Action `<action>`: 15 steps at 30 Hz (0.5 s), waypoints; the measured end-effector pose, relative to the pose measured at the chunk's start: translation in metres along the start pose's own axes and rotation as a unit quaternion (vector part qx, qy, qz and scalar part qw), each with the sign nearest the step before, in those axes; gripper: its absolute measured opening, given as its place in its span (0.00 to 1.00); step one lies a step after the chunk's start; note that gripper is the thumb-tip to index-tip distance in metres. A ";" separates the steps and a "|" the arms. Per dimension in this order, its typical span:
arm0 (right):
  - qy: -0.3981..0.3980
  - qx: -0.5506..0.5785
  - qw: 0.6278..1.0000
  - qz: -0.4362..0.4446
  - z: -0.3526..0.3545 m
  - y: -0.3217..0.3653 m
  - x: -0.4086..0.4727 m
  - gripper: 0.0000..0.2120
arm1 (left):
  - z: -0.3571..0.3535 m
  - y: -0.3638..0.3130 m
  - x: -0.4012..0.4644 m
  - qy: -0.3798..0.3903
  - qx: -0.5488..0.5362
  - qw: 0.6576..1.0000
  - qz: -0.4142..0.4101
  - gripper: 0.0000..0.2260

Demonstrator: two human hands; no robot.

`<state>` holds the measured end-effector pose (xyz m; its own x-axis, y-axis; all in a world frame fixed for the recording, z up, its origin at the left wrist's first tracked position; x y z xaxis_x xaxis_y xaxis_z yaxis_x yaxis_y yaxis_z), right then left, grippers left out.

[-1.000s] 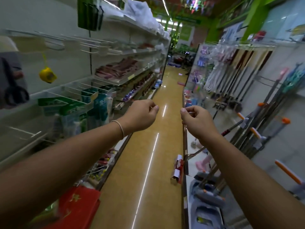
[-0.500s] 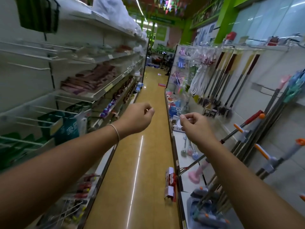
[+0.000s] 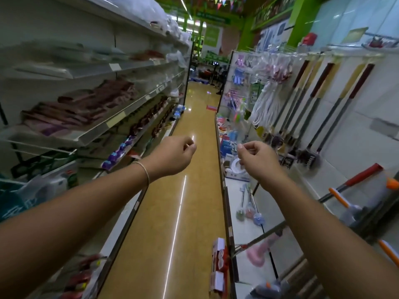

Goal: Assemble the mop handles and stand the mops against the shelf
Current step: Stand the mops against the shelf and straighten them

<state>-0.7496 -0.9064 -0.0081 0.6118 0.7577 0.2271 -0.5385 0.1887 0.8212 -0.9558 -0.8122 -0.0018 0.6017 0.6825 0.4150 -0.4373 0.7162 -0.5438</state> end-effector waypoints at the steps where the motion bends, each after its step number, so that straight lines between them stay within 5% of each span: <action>1: -0.001 0.001 1.000 0.007 0.001 0.002 0.022 0.06 | 0.000 0.005 0.018 -0.009 0.003 1.000 0.001 0.13; 15: -0.022 -0.023 0.999 0.002 -0.047 -0.049 0.211 0.07 | -0.069 0.097 0.205 -0.004 -0.005 1.000 -0.012 0.13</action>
<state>-0.6211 -0.7265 -0.0246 0.6335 0.7308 0.2541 -0.5666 0.2145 0.7956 -0.8294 -0.6128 -0.0202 0.6067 0.6666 0.4329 -0.4168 0.7306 -0.5409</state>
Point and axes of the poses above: each hand's wrist, its own x-axis towards the middle knuckle, its own z-axis out of the back of the hand, y = z × x, the point moved 8 cm from there along x, towards the middle knuckle, and after that the axes turned 3 degrees about -z, right-handed, at the moved point
